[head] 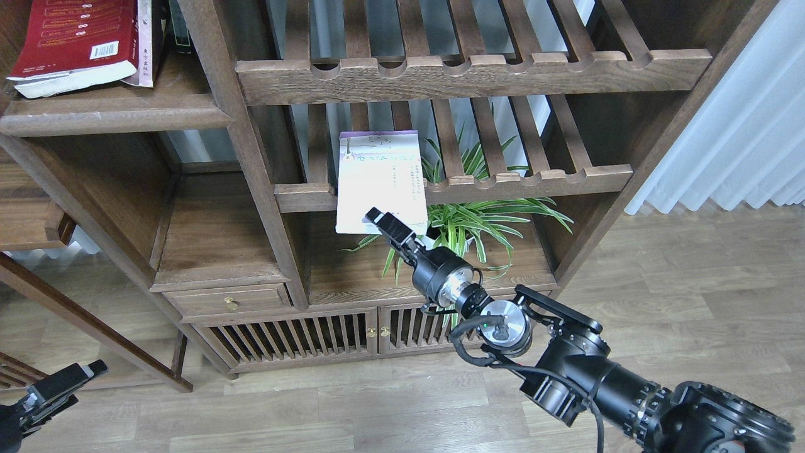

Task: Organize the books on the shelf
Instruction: 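Reach the right gripper up to the white book's lower edge, then pull the white book off the middle shelf with the right gripper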

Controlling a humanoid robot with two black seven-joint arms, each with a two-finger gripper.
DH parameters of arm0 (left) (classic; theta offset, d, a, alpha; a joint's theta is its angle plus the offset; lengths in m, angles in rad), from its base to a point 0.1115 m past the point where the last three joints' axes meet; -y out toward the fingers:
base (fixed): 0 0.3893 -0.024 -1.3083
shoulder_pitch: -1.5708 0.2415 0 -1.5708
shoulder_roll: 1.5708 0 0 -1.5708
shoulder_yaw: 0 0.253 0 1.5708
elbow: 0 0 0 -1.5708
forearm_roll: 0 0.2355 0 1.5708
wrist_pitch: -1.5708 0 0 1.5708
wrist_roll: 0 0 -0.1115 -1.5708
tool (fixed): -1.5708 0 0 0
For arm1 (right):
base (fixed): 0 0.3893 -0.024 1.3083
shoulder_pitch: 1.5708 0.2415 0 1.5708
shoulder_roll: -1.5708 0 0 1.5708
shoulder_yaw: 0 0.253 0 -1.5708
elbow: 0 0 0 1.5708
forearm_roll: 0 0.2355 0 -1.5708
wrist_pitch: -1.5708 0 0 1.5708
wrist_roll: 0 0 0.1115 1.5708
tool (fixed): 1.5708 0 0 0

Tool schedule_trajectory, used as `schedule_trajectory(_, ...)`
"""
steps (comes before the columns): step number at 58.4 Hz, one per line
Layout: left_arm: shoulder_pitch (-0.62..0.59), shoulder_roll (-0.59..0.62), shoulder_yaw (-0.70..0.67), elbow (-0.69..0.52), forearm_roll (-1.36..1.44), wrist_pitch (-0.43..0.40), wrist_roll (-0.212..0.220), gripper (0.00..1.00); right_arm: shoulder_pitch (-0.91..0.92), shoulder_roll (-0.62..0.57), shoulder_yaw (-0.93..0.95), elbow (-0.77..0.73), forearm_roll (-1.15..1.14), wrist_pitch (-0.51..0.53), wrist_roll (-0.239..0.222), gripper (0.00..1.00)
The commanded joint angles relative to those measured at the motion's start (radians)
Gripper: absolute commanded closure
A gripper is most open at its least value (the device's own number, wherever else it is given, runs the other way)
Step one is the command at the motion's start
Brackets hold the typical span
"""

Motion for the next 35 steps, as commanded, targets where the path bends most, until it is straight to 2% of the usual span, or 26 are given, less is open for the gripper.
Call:
schedule_trajectory(1, 0.001, 0.0, -0.012, 0.002, 0.002, 0.0, 0.0, 0.01, 0.003, 0.0, 0.002, -0.002, 0.007, 0.002, 0.048, 0.35)
schedule_trajectory(9, 0.001, 0.0, -0.016, 0.015, 0.002, 0.0, 0.0, 0.01, 0.001, 0.0, -0.003, 0.002, 0.01, 0.002, 0.061, 0.42)
schedule_trajectory(17, 0.001, 0.0, -0.016, 0.02, 0.002, 0.0, 0.0, 0.01, 0.003, 0.0, -0.003, 0.005, 0.01, 0.014, 0.062, 0.69)
schedule_trajectory(22, 0.001, 0.0, -0.017, 0.021, 0.002, 0.0, 0.0, 0.01, 0.003, 0.0, -0.005, 0.005, 0.008, 0.021, 0.062, 0.82)
schedule_trajectory(25, 0.001, 0.0, -0.017, 0.021, 0.002, 0.0, 0.0, 0.01, 0.003, 0.0, -0.003, 0.004, 0.008, 0.04, 0.062, 0.96)
schedule_trajectory(35, 0.003, -0.002, -0.017, 0.031, 0.002, 0.0, -0.002, 0.01, -0.002, 0.0, -0.008, -0.004, -0.004, 0.094, 0.057, 0.97)
